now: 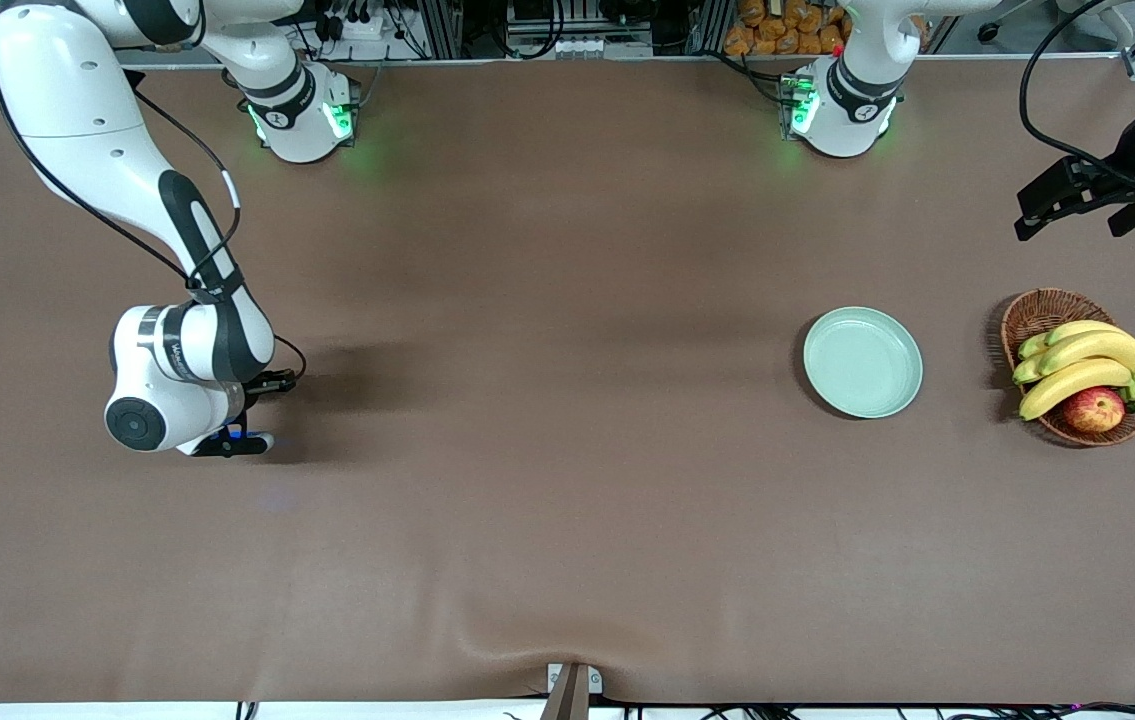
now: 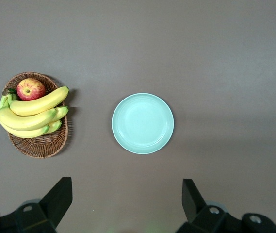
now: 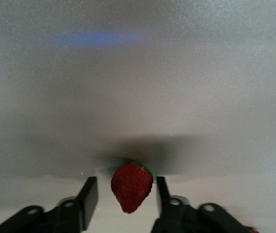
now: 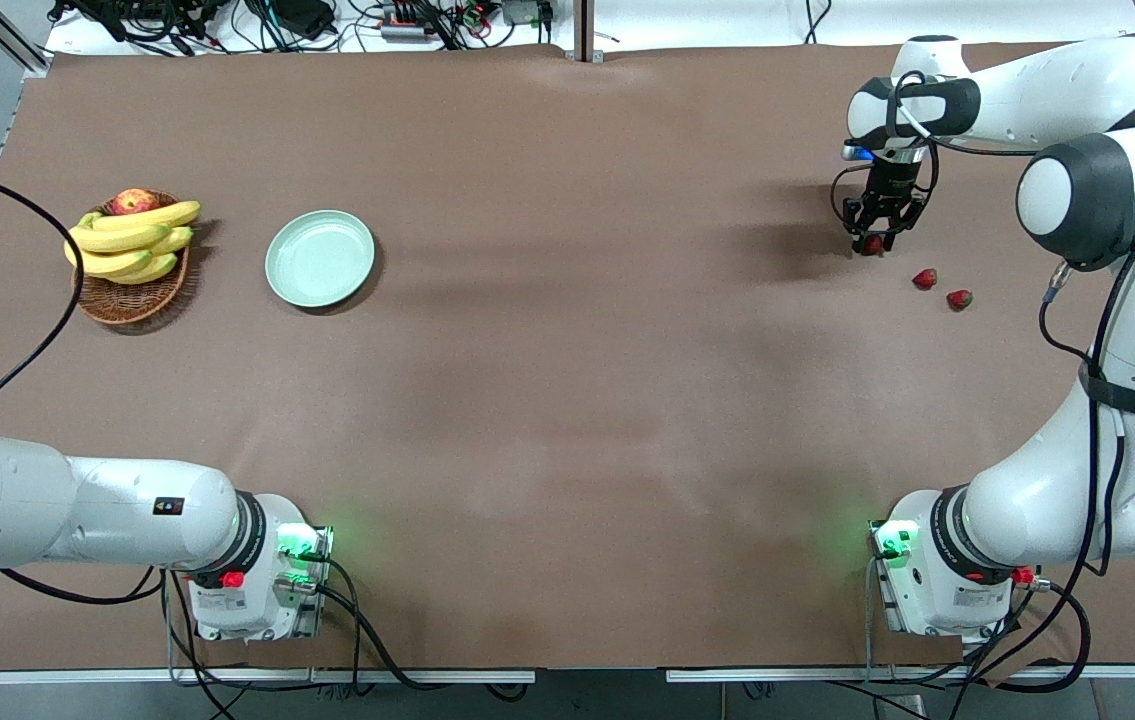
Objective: Collect all strawberries into plate
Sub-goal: 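Lower the right gripper onto a strawberry and close on it, then carry the strawberry with the right gripper to mid-table and release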
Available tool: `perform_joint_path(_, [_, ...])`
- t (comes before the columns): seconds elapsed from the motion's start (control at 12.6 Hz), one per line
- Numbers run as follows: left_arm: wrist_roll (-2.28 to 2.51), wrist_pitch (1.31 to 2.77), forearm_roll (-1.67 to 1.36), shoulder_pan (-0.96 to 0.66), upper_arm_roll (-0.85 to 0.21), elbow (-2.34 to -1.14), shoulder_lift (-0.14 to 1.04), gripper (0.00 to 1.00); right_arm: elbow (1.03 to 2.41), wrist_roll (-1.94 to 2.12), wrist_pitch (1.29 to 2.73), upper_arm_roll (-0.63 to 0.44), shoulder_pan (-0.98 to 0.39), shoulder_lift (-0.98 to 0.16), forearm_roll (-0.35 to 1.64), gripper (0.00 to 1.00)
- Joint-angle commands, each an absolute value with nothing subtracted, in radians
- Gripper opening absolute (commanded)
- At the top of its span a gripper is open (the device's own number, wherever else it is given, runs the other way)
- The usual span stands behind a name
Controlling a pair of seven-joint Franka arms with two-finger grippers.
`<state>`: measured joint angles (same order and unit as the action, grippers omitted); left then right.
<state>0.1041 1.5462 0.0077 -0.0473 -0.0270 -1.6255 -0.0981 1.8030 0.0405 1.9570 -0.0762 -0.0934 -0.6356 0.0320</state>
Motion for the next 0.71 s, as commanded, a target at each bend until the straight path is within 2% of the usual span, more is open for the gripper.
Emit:
perform_joint_path(0.0, [0.103, 1.549, 0.006, -0.046, -0.029, -1.629, -0.11, 1.0, 1.804, 0.041, 1.963, -0.083, -0.103, -0.627, 0.041, 0.33])
perform_joint_path(0.16, [0.103, 1.546, 0.006, -0.045, -0.029, -1.629, -0.112, 1.0, 1.793, 0.041, 1.96, -0.081, -0.103, -0.614, 0.041, 0.19])
perform_joint_path(0.4, [0.104, 1.548, 0.006, -0.046, -0.029, -1.629, -0.11, 1.0, 1.758, 0.031, 1.954, -0.037, -0.104, -0.549, 0.052, 0.16])
perform_joint_path(0.55, [0.104, 1.548, 0.006, -0.046, -0.029, -1.629, -0.112, 1.0, 1.726, 0.028, 1.959, -0.021, -0.156, -0.522, 0.159, 0.16])
perform_joint_path(0.63, [0.104, 1.546, 0.006, -0.046, -0.029, -1.629, -0.112, 1.0, 1.704, 0.025, 1.959, -0.021, -0.205, -0.523, 0.228, 0.09])
